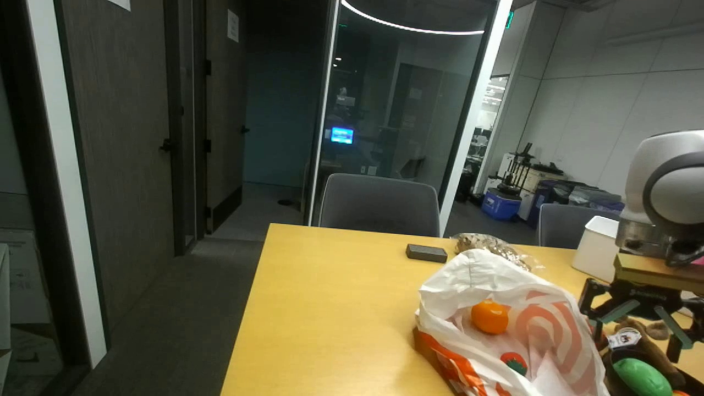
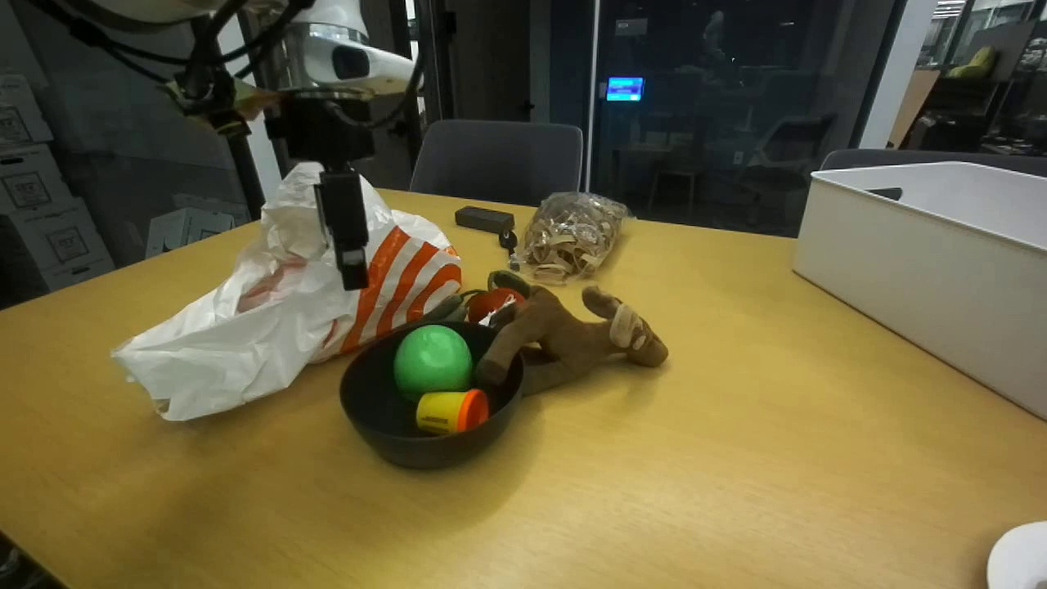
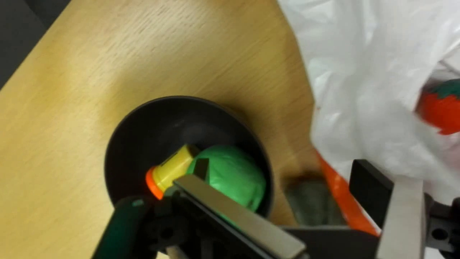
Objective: Pick up all the contents of the plastic bag one by one and put them into the black bowl
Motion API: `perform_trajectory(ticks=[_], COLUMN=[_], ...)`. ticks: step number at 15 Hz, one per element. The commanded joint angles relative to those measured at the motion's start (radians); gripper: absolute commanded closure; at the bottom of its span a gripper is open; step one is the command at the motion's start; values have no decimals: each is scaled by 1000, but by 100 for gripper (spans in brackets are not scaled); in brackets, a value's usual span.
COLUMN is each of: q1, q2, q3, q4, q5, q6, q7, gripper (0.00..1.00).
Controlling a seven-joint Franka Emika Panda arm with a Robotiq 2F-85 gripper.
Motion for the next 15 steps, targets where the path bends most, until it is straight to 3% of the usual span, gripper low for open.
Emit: perform_trajectory(ticks=[1, 4, 8, 11, 15], q1=[59, 117, 179, 196, 174], q2=[-86, -83, 12, 97, 179], q3=[38, 85, 139, 141, 134], q4=[-7, 22, 78, 105, 110], q5=[127, 231, 316, 330, 260], q6=[19, 25, 92, 183, 279], q7=[-119, -207, -343, -488, -482], gripper=[0, 0, 0, 0, 0])
